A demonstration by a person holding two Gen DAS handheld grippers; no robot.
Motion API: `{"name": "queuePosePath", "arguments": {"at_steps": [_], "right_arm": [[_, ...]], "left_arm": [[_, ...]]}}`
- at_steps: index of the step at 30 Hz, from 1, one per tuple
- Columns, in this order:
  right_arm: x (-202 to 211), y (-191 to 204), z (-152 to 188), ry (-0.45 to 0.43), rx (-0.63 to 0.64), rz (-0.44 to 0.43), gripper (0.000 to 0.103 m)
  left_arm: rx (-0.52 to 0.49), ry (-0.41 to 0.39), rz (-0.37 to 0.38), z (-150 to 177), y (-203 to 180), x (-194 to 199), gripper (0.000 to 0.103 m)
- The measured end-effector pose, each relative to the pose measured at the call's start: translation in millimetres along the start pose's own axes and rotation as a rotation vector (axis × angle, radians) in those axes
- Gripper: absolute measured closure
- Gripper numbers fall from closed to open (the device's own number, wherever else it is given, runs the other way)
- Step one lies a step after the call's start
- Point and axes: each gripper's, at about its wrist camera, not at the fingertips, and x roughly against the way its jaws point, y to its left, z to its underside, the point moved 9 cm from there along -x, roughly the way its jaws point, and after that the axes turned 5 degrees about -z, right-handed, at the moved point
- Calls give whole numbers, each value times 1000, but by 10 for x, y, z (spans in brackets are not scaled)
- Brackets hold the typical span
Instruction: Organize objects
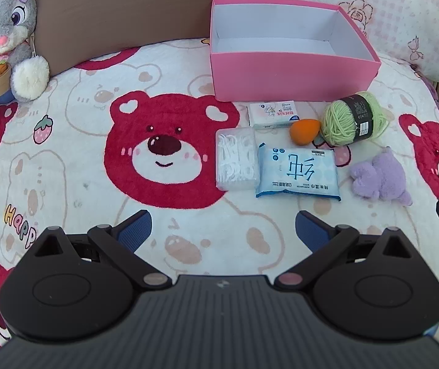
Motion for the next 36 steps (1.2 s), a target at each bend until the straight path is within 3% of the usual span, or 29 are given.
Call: {"name": "queuePosePath", "arguments": {"at_steps": [36], "right_arm": [[134, 180, -16, -31, 51, -16, 4]], "left_arm": [[37, 28, 31, -18, 29, 50, 2]]}}
